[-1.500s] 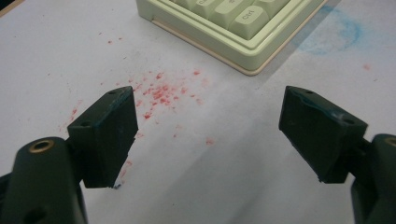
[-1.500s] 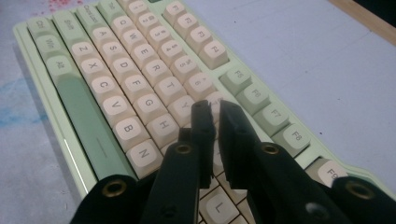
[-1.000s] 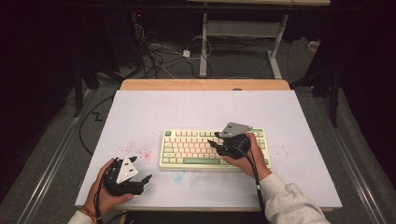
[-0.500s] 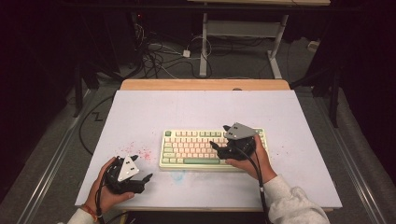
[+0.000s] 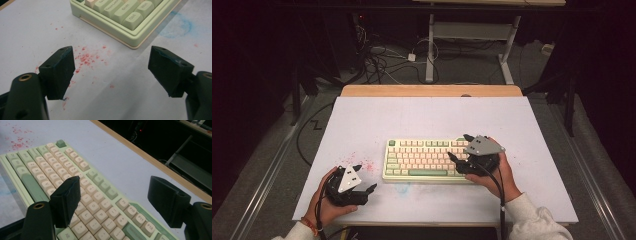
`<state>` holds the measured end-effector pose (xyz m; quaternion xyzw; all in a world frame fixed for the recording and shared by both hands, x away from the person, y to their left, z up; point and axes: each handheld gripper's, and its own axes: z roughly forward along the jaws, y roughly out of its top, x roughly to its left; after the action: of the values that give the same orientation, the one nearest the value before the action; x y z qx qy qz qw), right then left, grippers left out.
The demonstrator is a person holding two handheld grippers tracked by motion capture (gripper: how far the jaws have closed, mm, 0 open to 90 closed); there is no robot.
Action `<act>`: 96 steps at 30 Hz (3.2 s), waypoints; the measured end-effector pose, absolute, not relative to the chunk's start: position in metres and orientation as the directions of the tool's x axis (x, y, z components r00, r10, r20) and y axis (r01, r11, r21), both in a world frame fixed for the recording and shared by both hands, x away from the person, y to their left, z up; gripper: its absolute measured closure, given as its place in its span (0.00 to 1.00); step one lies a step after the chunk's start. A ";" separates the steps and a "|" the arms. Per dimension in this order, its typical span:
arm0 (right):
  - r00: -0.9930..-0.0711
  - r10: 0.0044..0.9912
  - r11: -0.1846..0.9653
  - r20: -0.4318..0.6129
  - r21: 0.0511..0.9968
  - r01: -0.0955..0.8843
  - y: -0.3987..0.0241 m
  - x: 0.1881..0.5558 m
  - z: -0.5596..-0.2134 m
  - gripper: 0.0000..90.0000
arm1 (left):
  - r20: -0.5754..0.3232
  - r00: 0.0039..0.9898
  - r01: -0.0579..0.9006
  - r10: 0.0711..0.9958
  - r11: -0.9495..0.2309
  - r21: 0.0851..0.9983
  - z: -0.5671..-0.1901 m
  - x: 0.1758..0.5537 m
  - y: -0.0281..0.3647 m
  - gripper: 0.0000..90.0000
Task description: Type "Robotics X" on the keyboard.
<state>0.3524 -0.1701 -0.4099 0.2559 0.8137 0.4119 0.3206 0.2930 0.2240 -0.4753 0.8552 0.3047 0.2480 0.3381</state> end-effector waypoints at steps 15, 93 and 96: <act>-0.623 0.713 0.517 -0.322 0.841 0.157 -0.206 0.335 -0.416 0.30 | 0.234 0.681 0.351 0.694 -0.590 0.727 -0.474 0.292 0.224 0.24; -0.619 0.718 0.564 -0.318 0.787 0.250 -0.251 0.303 -0.460 0.30 | 0.130 0.854 0.283 0.503 -0.661 0.695 -0.444 0.348 0.125 0.97; -0.619 0.716 0.568 -0.321 0.784 0.250 -0.250 0.303 -0.460 0.30 | 0.128 0.856 0.284 0.501 -0.662 0.693 -0.445 0.352 0.120 0.97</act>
<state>0.3031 -0.2504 -0.4603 0.2930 0.8243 0.3609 0.3232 0.3515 0.1201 -0.4453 0.8982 0.2186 0.1560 0.3479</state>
